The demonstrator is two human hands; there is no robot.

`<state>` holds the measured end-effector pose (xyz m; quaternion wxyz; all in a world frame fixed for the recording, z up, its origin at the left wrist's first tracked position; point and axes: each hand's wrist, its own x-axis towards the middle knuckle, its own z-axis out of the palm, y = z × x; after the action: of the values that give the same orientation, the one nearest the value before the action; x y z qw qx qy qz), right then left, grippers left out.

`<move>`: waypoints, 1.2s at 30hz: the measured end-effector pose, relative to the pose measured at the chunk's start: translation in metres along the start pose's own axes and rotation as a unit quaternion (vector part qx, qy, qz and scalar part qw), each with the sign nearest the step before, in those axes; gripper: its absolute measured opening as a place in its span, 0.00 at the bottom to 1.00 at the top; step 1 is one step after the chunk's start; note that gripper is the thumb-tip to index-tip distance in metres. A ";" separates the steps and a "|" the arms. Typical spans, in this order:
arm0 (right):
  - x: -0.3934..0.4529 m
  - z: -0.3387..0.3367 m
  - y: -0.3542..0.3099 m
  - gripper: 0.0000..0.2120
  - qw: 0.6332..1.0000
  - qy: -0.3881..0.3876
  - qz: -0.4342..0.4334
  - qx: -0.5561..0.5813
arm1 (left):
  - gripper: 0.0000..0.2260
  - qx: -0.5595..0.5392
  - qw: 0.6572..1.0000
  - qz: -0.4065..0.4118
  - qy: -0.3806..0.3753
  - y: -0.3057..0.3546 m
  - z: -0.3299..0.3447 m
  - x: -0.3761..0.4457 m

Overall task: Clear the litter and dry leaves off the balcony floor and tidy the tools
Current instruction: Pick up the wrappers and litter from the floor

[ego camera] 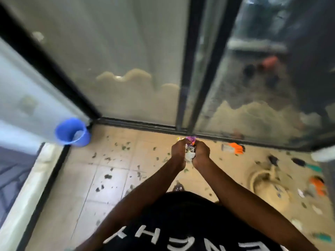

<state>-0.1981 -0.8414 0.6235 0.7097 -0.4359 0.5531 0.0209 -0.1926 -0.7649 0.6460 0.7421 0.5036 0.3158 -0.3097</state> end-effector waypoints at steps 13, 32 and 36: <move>-0.082 0.256 0.108 0.17 0.916 -0.239 -0.016 -0.321 | 0.04 -0.236 0.929 0.068 0.278 0.107 -0.230 0.030; -0.125 0.617 0.179 0.05 0.854 -0.303 0.025 -0.421 | 0.06 -0.385 0.850 0.133 0.333 0.352 -0.461 0.123; -0.127 0.662 0.210 0.03 0.863 -0.276 0.013 -0.423 | 0.06 -0.362 0.865 0.085 0.336 0.373 -0.514 0.142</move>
<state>0.1530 -0.2293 0.6056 0.5805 -0.6637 0.2781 0.3811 0.1033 -0.1882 0.5898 0.7451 0.2980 0.5915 0.0787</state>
